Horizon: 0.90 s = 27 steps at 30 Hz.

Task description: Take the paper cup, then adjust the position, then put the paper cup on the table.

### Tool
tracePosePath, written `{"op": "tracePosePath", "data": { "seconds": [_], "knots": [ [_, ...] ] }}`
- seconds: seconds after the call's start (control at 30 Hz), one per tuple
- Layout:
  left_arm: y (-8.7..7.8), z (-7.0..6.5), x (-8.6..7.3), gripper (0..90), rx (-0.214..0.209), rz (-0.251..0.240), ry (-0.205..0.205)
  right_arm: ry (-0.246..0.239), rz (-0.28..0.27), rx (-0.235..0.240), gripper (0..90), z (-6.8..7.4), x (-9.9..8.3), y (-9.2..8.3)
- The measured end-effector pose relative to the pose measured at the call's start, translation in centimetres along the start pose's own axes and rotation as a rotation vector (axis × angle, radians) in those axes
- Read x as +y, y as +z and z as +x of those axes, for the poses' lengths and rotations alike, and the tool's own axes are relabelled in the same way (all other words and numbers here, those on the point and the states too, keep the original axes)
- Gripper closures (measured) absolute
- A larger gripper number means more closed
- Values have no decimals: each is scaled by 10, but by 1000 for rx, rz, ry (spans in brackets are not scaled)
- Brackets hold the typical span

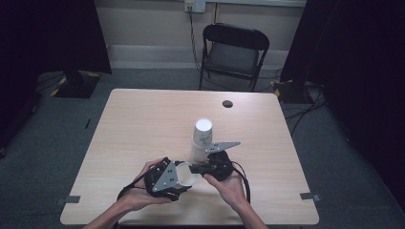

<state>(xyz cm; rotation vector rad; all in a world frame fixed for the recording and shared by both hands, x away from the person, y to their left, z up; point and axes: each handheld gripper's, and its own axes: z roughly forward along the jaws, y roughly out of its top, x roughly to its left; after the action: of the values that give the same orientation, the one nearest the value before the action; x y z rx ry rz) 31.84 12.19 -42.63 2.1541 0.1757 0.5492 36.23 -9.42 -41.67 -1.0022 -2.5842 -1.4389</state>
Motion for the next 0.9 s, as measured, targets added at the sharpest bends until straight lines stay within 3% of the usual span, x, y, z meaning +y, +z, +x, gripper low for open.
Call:
{"op": "tracePosePath", "data": {
  "seconds": [0.17, 0.2, 0.27, 0.43, 0.47, 0.53, 0.6, 0.7, 0.73, 0.9],
  "knots": [
    [-5, 5, 0, 346, -12, -49, -65, -32, -35, -36, 836, 3, 0, -4],
    [-7, 7, 0, 351, -16, -69, -98, -43, -55, -47, 779, 4, -1, -7],
    [-8, 8, 0, 359, -20, -79, -119, -41, -75, -61, 747, 3, -2, -10],
    [-7, 11, -1, 358, -21, -82, -144, -55, -116, -73, 689, 4, -3, -17],
    [-6, 12, -4, 355, -19, -89, -165, -72, -151, -89, 673, 4, -3, -21],
    [-6, 15, -6, 355, -22, -85, -176, -71, -161, -90, 664, 4, -2, -22],
    [-5, 20, -11, 355, -12, -83, -211, -69, -191, -97, 639, 2, -3, -28],
    [-7, 25, -14, 355, -2, -95, -247, -73, -205, -108, 628, 1, -4, -31],
    [-9, 29, -16, 355, 5, -111, -276, -72, -212, -113, 621, 0, -5, -35],
    [-16, 39, -19, 354, 20, -127, -313, -68, -211, -126, 620, -3, -9, -39]
  ]
}}
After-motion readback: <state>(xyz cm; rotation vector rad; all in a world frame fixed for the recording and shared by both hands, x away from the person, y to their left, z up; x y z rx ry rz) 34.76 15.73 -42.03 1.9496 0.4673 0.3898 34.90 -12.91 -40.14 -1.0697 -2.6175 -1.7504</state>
